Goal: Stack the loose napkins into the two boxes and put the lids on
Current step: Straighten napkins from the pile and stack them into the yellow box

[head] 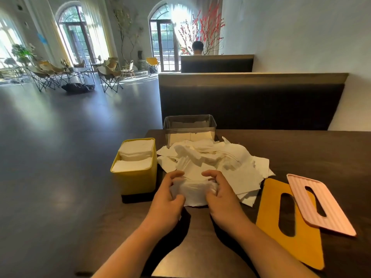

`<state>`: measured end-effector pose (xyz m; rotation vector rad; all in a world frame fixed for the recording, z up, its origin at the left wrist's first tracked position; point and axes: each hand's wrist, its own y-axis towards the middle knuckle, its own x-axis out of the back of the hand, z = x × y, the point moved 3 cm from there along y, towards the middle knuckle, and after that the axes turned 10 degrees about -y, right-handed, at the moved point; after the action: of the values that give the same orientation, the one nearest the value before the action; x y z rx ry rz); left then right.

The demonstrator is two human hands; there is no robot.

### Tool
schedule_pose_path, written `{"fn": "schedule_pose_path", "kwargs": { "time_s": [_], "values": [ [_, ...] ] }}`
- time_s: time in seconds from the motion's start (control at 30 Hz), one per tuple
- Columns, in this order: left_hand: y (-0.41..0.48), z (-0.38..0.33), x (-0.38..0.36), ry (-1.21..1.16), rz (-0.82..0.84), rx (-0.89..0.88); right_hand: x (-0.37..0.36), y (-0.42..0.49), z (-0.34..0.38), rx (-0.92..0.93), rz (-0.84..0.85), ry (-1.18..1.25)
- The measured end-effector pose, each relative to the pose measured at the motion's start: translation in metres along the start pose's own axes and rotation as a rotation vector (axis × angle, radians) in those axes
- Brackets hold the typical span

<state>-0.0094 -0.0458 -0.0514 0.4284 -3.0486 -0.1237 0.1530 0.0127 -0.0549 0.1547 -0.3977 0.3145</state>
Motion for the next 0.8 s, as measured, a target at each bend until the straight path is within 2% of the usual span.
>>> {"fn": "schedule_pose_path", "kwargs": {
  "time_s": [0.07, 0.13, 0.3, 0.47, 0.63, 0.8],
  "values": [
    [0.003, 0.002, 0.001, -0.009, -0.066, -0.046, 0.005, -0.001, -0.003, -0.011, -0.053, 0.049],
    [0.005, 0.004, 0.003, -0.003, -0.085, -0.059, 0.006, -0.002, -0.004, -0.004, -0.037, 0.066],
    [0.005, 0.006, -0.002, -0.118, 0.008, -0.023, 0.001, -0.006, -0.003, 0.008, 0.096, -0.067],
    [0.002, 0.001, -0.003, -0.227, 0.014, -0.047, 0.003, -0.003, -0.005, -0.007, 0.015, -0.031],
    [0.006, 0.007, 0.006, -0.054, -0.131, -0.06, 0.004, -0.001, -0.01, 0.006, -0.029, 0.0],
    [0.007, 0.008, 0.006, 0.127, -0.173, -0.023, 0.004, 0.0, -0.012, 0.005, -0.034, -0.01]
  ]
}}
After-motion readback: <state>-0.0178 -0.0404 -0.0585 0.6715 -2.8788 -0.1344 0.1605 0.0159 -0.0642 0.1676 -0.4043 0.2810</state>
